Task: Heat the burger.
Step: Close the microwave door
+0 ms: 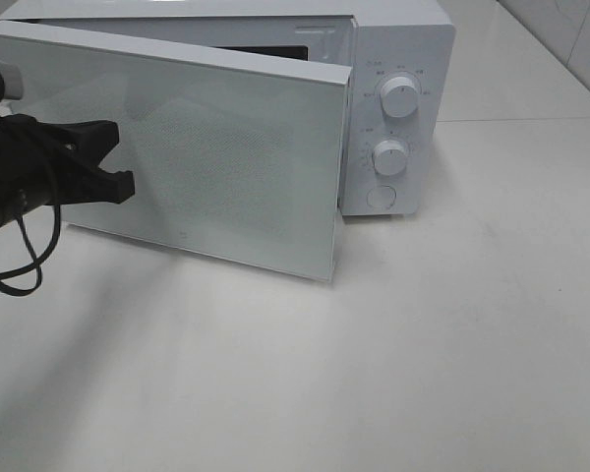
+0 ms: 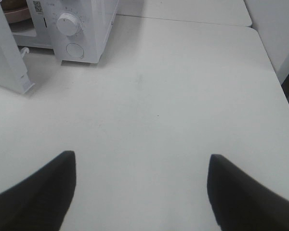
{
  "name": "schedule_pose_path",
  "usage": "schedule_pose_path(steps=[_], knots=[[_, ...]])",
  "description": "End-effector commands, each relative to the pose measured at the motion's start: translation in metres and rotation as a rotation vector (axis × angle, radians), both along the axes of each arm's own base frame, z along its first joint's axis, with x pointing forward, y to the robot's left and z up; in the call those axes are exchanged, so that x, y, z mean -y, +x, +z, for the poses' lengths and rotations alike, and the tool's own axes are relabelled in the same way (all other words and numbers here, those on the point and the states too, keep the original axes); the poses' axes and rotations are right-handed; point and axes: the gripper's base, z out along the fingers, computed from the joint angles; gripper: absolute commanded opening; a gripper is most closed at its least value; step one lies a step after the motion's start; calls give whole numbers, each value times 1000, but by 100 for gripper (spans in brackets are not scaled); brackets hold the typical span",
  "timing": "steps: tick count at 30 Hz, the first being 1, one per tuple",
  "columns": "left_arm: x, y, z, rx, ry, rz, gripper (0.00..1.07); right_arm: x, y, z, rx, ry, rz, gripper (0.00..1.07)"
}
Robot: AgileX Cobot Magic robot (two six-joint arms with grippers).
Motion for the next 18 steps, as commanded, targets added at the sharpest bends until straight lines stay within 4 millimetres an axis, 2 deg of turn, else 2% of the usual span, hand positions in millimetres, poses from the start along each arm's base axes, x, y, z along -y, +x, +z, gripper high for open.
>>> schedule_pose_path(steps=[1,18], knots=[[7,4,2,11,-22,-2,0,0,-3,0,34,6,-10,73],[51,26,-5,16,-23,-45,0,0,-3,0,34,6,-10,73]])
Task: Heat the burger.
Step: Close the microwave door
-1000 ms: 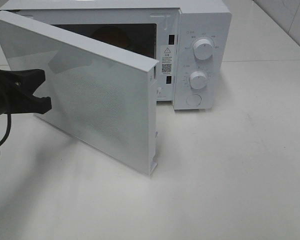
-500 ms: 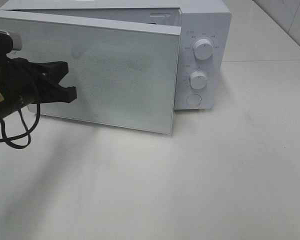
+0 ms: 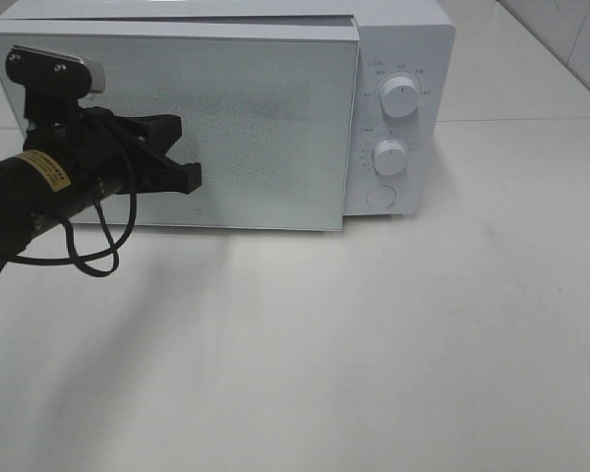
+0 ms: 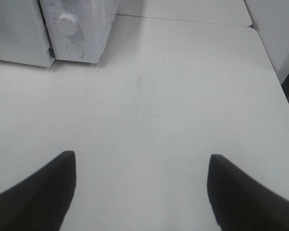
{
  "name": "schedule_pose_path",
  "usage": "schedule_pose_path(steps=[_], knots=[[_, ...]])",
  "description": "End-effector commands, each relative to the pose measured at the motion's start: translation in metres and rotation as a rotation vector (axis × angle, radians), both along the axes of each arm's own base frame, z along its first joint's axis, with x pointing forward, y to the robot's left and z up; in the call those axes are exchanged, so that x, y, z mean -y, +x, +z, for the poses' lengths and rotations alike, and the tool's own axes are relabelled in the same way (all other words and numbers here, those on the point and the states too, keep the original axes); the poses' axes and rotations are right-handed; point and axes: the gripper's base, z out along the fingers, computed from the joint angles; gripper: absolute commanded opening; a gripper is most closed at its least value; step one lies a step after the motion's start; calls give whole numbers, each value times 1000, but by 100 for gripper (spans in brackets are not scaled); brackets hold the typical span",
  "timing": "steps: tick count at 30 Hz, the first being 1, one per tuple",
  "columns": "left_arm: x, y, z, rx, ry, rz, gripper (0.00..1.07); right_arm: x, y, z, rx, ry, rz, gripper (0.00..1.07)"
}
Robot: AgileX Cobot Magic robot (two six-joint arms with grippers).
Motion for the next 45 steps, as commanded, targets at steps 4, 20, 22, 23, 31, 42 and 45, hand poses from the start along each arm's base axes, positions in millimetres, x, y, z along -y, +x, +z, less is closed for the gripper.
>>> schedule_pose_path(steps=[4,20,22,23,31,42,45], knots=[[10,12,-1,-3,-5,7,0,0,-3,0,34,6,-10,73],[41,35,-3,-18,-14,-10,0,0,-3,0,34,6,-10,73],[44,37,-4,-21,-16,-9,0,0,-3,0,34,6,-10,73],[47,40,-2,-15,-20,-13,0,0,-3,0,34,6,-10,73],[58,51,7,20,-45,-18,0,0,-3,0,34,6,-10,73],[79,64,10,34,-74,-28,0,0,-3,0,34,6,-10,73],[87,66,11,32,-72,-40,0,0,-3,0,34,6,-10,73]])
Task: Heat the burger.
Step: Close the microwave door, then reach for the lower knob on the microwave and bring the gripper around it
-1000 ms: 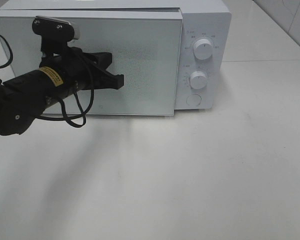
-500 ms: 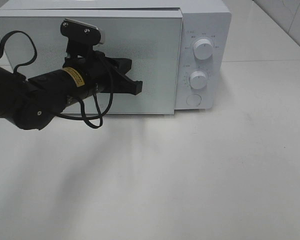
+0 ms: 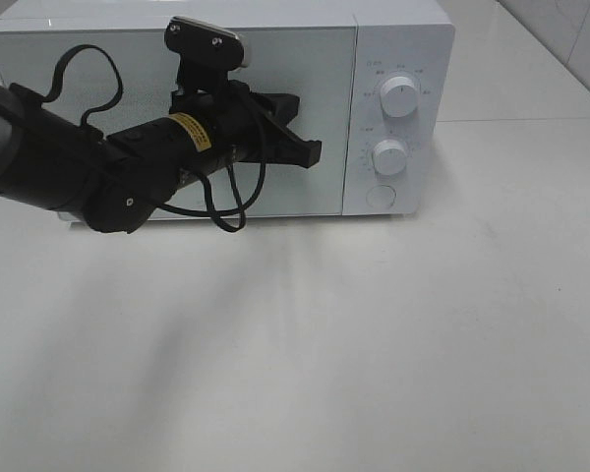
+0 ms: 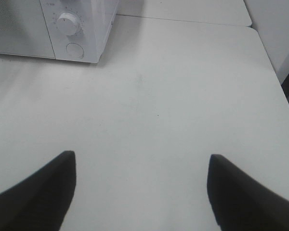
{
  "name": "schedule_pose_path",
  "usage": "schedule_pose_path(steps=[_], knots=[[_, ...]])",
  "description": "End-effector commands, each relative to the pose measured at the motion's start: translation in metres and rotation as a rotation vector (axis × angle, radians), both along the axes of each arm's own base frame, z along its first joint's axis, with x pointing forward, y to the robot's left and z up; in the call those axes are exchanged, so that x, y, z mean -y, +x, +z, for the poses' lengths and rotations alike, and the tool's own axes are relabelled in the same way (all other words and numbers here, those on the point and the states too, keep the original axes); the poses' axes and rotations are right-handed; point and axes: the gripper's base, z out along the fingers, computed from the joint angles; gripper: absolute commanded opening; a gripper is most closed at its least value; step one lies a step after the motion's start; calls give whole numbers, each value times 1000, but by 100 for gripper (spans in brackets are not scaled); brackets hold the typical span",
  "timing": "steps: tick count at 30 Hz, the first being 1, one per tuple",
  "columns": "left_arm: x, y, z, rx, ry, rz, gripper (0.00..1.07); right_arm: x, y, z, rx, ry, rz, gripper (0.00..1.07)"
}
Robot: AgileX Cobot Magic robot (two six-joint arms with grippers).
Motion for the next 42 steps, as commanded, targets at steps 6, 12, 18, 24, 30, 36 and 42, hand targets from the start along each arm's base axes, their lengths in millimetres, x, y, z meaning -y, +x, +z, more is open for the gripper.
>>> schedule_pose_path(steps=[6,12,18,24,30,36,42], knots=[[0,13,14,5,-95,87,0,0,-3,0,34,6,-10,73],[0,-1,16,-18,-82,66,0,0,-3,0,34,6,-10,73],[-8,-29,23,-40,-60,40,11,0,-3,0,34,6,-10,73],[-18,-54,23,-85,-26,24,70,0,-3,0,34,6,-10,73],[-26,-71,21,-266,111,23,97,0,-3,0,34,6,-10,73],[-37,-84,26,-415,236,23,97,0,-3,0,34,6,-10,73],[-56,-106,29,-611,463,9,97,0,-3,0,34,6,-10,73]])
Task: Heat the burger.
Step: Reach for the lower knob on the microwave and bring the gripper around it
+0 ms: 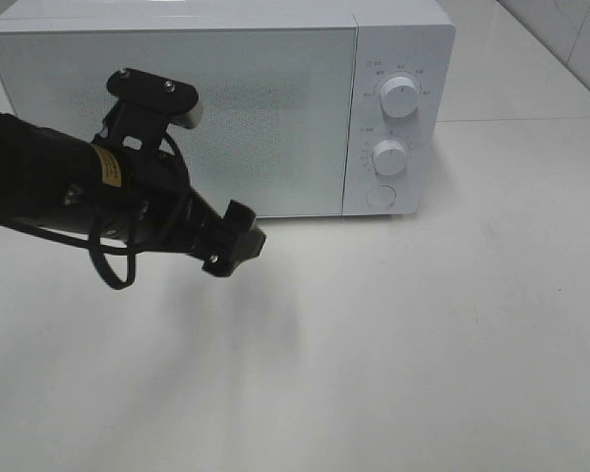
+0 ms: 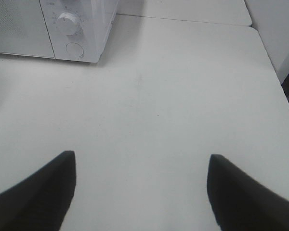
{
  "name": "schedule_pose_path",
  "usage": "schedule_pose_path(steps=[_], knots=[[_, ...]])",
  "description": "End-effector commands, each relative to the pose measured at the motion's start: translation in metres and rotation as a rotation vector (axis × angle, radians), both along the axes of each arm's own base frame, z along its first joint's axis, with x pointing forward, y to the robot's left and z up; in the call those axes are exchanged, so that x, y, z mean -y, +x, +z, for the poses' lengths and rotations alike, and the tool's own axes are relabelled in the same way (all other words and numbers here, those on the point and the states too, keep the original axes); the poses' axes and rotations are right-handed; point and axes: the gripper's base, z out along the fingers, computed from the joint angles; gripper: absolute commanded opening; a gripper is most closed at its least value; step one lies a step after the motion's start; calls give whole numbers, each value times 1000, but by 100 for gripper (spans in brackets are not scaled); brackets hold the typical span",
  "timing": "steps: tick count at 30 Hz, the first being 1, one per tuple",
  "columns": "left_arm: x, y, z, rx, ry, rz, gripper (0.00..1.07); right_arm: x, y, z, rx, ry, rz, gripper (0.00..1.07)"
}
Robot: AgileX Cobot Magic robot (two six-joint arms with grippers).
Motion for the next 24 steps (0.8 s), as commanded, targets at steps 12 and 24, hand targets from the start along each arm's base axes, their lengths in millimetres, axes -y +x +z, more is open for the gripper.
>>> schedule_pose_path(steps=[12,24], knots=[[-45,-46,36,-249,292,-17,96,0,-4,0,35,6,-9,73],[-126,-37,59,-418,231,236,96,0,-4,0,35,6,-9,73]])
